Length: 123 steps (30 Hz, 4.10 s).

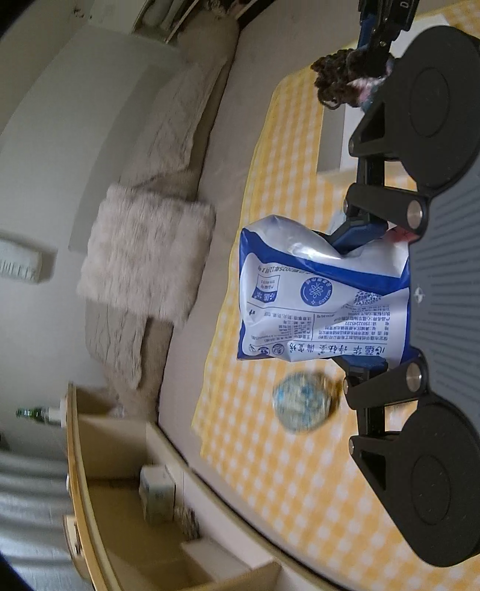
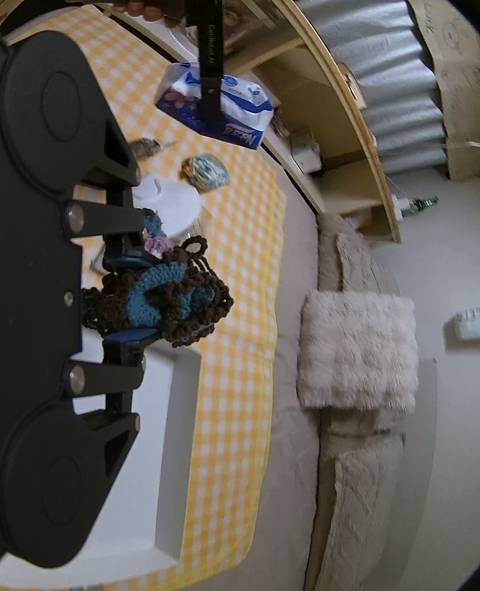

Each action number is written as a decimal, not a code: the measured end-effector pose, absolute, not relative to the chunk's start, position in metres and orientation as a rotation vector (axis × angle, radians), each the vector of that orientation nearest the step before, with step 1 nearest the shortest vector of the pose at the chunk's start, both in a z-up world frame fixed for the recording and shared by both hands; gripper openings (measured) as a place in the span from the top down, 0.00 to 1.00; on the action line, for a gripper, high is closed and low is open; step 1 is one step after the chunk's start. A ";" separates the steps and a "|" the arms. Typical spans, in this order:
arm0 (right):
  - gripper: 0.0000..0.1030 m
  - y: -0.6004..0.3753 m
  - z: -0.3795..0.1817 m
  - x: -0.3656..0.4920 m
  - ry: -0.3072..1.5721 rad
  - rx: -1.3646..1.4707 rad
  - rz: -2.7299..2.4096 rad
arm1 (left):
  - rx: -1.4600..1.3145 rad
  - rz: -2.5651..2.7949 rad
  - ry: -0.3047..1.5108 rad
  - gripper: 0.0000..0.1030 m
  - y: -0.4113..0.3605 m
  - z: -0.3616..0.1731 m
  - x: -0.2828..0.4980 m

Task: Organize soft objects
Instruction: 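Carry the wipe pack and scrunchie into the white box and open both tools, then withdraw both tools from the box toward the remaining items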

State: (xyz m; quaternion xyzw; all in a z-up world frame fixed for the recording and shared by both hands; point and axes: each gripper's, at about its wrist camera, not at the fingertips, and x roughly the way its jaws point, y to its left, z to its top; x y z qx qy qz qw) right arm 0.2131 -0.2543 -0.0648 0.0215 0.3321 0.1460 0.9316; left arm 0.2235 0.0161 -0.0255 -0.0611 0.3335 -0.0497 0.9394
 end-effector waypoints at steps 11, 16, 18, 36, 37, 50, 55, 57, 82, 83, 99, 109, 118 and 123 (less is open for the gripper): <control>0.67 -0.313 -0.061 0.201 0.672 0.070 0.164 | -0.189 -0.299 0.758 0.43 -0.063 -0.051 0.223; 0.67 -0.329 -0.066 0.197 0.709 0.075 0.132 | -0.238 -0.401 0.823 0.43 -0.100 -0.066 0.222; 0.67 -0.335 -0.067 0.194 0.723 0.074 0.117 | -0.271 -0.436 0.859 0.43 -0.114 -0.074 0.222; 0.65 -0.373 -0.090 0.190 0.856 0.044 0.065 | -0.271 -0.320 1.079 0.34 -0.160 -0.154 0.237; 0.65 -0.372 -0.092 0.192 0.867 0.043 0.070 | -0.260 -0.323 1.077 0.30 -0.161 -0.154 0.237; 0.65 -0.364 -0.136 0.212 1.044 0.011 0.071 | -0.176 -0.370 1.027 0.20 -0.144 -0.120 0.221; 0.65 -0.346 -0.151 0.224 1.061 -0.002 0.082 | -0.156 -0.367 1.019 0.20 -0.136 -0.115 0.219; 0.65 -0.337 -0.155 0.228 1.067 0.000 0.108 | -0.144 -0.369 1.017 0.20 -0.135 -0.114 0.218; 0.30 -0.332 -0.126 0.186 1.027 0.007 0.089 | -0.030 -0.398 0.983 0.14 -0.125 -0.106 0.195; 0.29 -0.332 -0.123 0.182 1.019 0.002 0.084 | -0.029 -0.397 0.980 0.14 -0.124 -0.105 0.194; 0.20 -0.363 -0.079 0.130 0.843 0.113 0.008 | 0.008 -0.396 0.920 0.00 -0.113 -0.090 0.170; 0.00 -0.361 -0.067 0.105 0.769 0.103 -0.001 | 0.038 -0.376 0.876 0.00 -0.111 -0.080 0.157; 0.00 -0.355 -0.056 0.098 0.729 0.113 0.001 | 0.030 -0.380 0.839 0.00 -0.106 -0.061 0.147; 0.00 -0.345 -0.050 0.098 0.713 0.109 0.021 | 0.032 -0.348 0.818 0.00 -0.097 -0.050 0.147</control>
